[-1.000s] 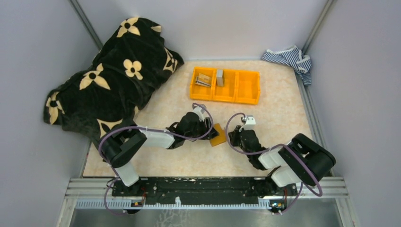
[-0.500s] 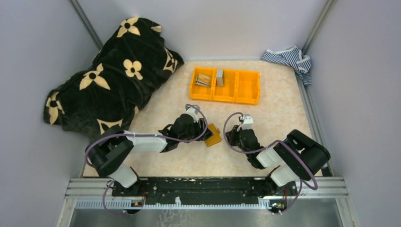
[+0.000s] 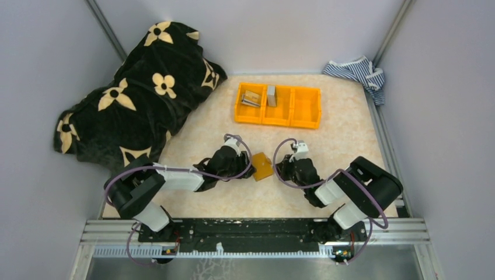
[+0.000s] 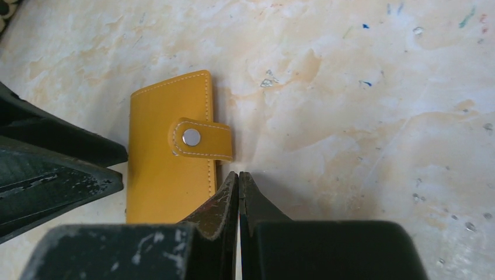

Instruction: Take the credit cards out of the card holder

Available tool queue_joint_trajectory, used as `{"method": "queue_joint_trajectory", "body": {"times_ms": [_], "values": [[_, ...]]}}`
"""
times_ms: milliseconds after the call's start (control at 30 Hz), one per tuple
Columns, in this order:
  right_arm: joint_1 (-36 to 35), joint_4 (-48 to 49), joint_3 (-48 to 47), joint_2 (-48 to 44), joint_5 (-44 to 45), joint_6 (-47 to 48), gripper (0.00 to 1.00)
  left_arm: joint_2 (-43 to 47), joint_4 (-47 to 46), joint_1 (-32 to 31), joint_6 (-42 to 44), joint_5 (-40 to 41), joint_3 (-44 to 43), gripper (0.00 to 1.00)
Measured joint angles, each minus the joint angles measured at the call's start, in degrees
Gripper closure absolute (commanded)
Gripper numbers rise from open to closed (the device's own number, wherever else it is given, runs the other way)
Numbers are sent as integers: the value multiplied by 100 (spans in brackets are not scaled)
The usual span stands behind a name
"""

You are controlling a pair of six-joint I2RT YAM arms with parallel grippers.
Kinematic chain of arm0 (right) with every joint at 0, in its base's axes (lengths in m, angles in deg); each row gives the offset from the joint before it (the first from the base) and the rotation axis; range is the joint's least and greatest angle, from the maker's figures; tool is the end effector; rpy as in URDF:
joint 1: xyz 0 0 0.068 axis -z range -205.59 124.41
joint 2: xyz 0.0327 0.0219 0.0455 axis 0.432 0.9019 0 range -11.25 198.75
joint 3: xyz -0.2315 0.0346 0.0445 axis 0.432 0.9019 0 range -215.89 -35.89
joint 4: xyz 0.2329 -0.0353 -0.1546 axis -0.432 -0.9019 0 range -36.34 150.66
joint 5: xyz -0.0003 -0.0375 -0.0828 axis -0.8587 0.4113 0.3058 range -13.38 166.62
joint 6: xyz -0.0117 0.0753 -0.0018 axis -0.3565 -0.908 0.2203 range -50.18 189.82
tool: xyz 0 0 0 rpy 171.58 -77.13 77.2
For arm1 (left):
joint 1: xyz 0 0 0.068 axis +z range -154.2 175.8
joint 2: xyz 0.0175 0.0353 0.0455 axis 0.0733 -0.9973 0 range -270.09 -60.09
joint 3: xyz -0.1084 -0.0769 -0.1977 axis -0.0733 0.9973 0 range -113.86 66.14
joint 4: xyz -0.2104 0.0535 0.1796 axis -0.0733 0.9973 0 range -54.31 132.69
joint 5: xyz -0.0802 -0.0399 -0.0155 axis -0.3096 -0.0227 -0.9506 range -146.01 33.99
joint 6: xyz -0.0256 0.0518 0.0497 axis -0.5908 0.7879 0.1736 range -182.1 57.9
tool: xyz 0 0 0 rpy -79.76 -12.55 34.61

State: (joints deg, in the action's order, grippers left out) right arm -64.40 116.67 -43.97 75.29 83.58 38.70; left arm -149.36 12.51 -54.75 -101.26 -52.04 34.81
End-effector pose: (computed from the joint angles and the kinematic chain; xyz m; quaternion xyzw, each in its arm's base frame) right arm 0.1966 0.1480 0.0393 -0.0220 0.8301 0.2766 0.4837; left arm 0.2088 -0.2466 0.0685 0.0719 0.8828 -0.3050 0.3500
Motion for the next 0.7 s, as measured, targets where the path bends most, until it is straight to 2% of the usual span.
{"method": "queue_joint_trajectory", "body": {"times_ms": [367, 700], "values": [[-201, 59, -153, 201, -363, 0, 100, -417, -490, 2, -15, 2, -186, 47], [-503, -682, -216, -264, -205, 109, 100, -476, -551, 2, 0, 0, -229, 47]]}}
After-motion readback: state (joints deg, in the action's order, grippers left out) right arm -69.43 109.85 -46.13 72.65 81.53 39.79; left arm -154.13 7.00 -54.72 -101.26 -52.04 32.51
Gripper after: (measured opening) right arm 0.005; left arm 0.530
